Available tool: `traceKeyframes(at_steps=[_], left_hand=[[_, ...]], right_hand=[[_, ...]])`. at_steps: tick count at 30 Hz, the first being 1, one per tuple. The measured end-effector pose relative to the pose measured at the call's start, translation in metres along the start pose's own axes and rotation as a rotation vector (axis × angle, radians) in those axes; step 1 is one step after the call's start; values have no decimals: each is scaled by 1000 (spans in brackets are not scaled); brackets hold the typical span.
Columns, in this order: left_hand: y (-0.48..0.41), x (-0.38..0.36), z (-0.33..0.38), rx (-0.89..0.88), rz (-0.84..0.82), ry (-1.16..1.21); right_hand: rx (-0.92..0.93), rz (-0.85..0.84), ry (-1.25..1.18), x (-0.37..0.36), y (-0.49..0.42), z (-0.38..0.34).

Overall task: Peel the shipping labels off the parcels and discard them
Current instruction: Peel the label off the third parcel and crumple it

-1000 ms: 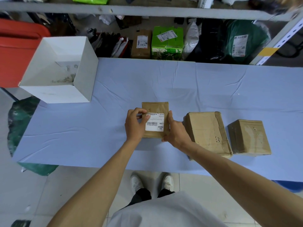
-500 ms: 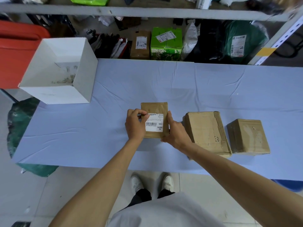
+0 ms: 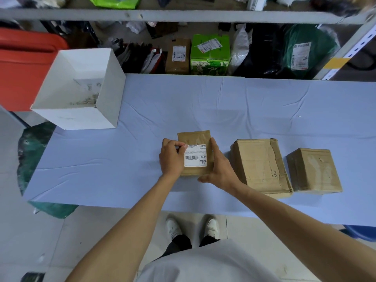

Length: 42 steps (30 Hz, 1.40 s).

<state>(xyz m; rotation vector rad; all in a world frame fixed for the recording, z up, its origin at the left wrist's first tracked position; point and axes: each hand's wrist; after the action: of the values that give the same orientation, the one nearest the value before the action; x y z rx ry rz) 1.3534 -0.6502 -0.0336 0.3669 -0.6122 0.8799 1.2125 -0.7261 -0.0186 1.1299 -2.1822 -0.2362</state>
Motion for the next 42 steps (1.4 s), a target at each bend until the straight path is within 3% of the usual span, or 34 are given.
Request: traceKeyframes(at_steps=[6, 23, 34, 42], left_hand=[[1, 0, -2, 29, -50, -67], [1, 5, -1, -16, -150, -116], [14, 11, -6, 3, -96, 124], [12, 5, -2, -9, -66, 75]], right_hand=[[-31, 49, -115, -7, 0, 6], [2, 90, -155, -12, 1, 16], [7, 74, -133, -9, 2, 19], [19, 42, -84, -7, 3, 18]])
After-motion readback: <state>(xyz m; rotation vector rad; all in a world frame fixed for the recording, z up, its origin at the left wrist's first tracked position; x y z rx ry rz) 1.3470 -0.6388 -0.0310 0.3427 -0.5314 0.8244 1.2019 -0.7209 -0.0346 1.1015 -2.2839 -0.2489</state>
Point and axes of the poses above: each hand's wrist, its own y-axis away from the middle knuckle, its own x-axis out of the back of the hand, z = x × y, and after that the axes turned 6 degrees about -x, right-handed
